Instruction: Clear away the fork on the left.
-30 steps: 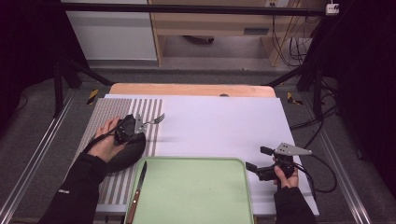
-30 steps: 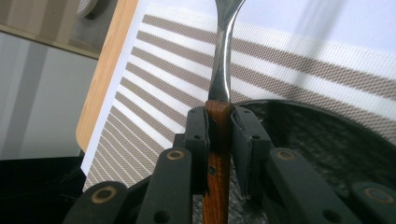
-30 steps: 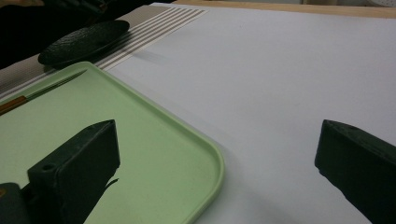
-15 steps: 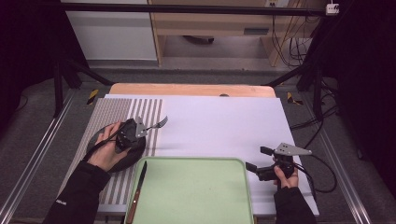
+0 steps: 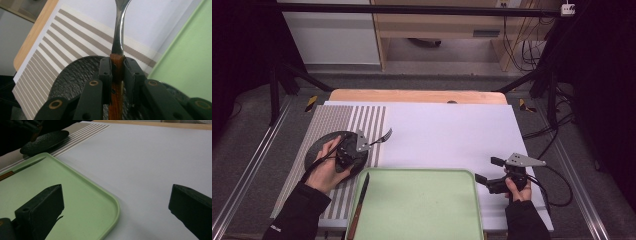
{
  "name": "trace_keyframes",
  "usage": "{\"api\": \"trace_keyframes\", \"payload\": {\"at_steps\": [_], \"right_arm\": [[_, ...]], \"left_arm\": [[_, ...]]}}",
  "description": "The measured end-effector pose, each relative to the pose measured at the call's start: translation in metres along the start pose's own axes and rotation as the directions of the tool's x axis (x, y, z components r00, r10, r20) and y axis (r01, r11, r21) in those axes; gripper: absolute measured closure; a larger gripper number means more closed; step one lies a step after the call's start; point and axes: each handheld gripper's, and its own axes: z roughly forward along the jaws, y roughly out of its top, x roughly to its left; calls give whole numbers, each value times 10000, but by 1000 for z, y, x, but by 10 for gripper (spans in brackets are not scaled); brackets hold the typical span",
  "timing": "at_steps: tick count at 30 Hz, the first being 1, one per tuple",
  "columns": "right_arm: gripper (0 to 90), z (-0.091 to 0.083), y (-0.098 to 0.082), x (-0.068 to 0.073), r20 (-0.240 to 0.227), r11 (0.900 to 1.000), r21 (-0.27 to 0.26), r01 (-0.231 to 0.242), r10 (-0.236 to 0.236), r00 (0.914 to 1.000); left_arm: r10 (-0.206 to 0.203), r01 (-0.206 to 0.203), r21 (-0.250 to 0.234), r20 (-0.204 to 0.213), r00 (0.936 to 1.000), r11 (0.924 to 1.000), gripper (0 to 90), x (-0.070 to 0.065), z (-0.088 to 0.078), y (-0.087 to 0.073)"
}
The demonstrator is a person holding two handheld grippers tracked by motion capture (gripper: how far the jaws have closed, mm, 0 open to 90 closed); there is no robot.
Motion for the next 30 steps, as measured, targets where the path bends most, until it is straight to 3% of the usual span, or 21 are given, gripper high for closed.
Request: {"api": "trace_keyframes", "payload": {"at_steps": [7,18,30], "right_arm": [[6,0,0,0,6,10000,-9,36,-36,10000],[6,0,0,0,-11,10000,-15,45,-45,10000],[6,0,0,0,-22,10000,11,56,-56,10000]], "left_arm": [[-561,566,-137,356,9978,9983,766,-12,-10,4],[-1431,1447,-117,854,9860,9894,766,-29,-22,1],[-1864,1894,-119,1268,9743,9818,767,-49,-31,-1]]}}
